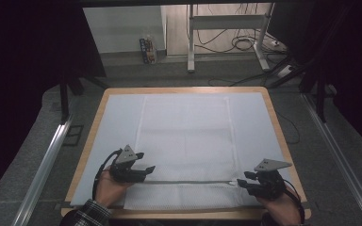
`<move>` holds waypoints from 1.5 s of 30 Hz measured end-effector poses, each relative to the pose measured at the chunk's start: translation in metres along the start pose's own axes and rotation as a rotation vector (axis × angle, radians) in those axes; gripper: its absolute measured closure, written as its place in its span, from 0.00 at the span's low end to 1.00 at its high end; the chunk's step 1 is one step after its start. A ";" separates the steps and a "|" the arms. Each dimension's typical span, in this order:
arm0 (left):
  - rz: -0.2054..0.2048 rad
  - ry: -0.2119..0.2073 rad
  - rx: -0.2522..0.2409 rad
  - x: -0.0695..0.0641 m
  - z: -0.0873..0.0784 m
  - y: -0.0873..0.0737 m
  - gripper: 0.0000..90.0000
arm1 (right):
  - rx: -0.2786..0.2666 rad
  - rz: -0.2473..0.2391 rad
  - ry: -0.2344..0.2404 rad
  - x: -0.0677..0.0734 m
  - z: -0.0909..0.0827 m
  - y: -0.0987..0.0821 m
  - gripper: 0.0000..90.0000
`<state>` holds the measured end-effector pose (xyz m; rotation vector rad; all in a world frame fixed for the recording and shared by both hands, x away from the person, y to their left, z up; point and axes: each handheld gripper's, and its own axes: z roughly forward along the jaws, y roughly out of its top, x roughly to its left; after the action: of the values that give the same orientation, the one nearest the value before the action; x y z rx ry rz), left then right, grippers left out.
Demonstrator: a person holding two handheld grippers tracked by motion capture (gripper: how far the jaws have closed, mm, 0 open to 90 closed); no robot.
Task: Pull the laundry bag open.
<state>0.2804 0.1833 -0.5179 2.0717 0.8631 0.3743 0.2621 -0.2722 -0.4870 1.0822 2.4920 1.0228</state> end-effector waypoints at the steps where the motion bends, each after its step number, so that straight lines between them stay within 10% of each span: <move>1: 0.000 -0.010 -0.003 -0.003 0.001 0.001 0.33 | 0.002 0.000 0.000 0.002 -0.001 -0.001 0.63; 8: 0.001 -0.103 -0.021 -0.025 0.009 0.008 0.32 | 0.029 -0.024 0.036 0.011 0.002 -0.003 0.69; 13: 0.028 -0.202 -0.020 -0.048 0.022 0.018 0.32 | 0.089 -0.041 0.020 0.013 0.011 -0.001 0.96; 27: 0.189 -0.452 0.034 -0.135 0.079 0.041 0.34 | -0.064 0.015 -0.003 0.008 -0.012 0.019 0.98; 33: 0.265 -0.442 0.050 -0.157 0.094 0.047 0.35 | -0.079 0.007 -0.005 0.011 -0.013 0.022 0.98; 38: 0.373 -0.325 0.076 -0.170 0.100 0.053 0.49 | -0.083 0.005 -0.005 0.013 -0.013 0.024 0.97; 45: 0.317 -0.313 0.081 -0.163 0.100 0.059 0.98 | -0.068 0.003 0.010 0.015 -0.011 0.022 0.96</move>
<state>0.2435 -0.0131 -0.5245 2.2691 0.3694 0.1747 0.2590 -0.2562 -0.4629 1.0641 2.4446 1.1082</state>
